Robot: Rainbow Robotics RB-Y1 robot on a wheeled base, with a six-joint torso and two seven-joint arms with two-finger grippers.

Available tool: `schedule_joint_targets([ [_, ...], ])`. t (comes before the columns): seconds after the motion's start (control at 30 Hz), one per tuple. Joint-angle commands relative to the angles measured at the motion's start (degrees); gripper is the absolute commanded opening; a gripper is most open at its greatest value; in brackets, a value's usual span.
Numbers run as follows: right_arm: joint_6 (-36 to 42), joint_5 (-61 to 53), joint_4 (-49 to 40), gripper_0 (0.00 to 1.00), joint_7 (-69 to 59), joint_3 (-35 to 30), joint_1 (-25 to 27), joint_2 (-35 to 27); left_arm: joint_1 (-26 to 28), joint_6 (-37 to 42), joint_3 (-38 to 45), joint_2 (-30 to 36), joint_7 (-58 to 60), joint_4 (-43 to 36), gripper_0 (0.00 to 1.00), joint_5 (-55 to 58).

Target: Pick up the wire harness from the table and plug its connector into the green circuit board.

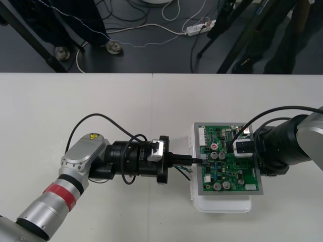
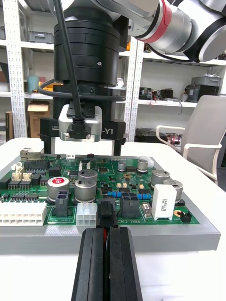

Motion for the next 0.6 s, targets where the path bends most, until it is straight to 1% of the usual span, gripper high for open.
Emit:
schedule_joint_targets([
  [0.03,-0.32,-0.89,-1.63,1.00,-1.60,-1.64,0.53,0.60,-0.35,1.46,-2.69,-2.06,-3.17,-2.93,0.00,0.88],
  [0.6,-0.32,-0.71,-1.63,1.00,-1.60,-1.64,0.53,0.60,0.09,1.46,-2.69,0.23,-3.09,-2.93,0.00,0.35],
])
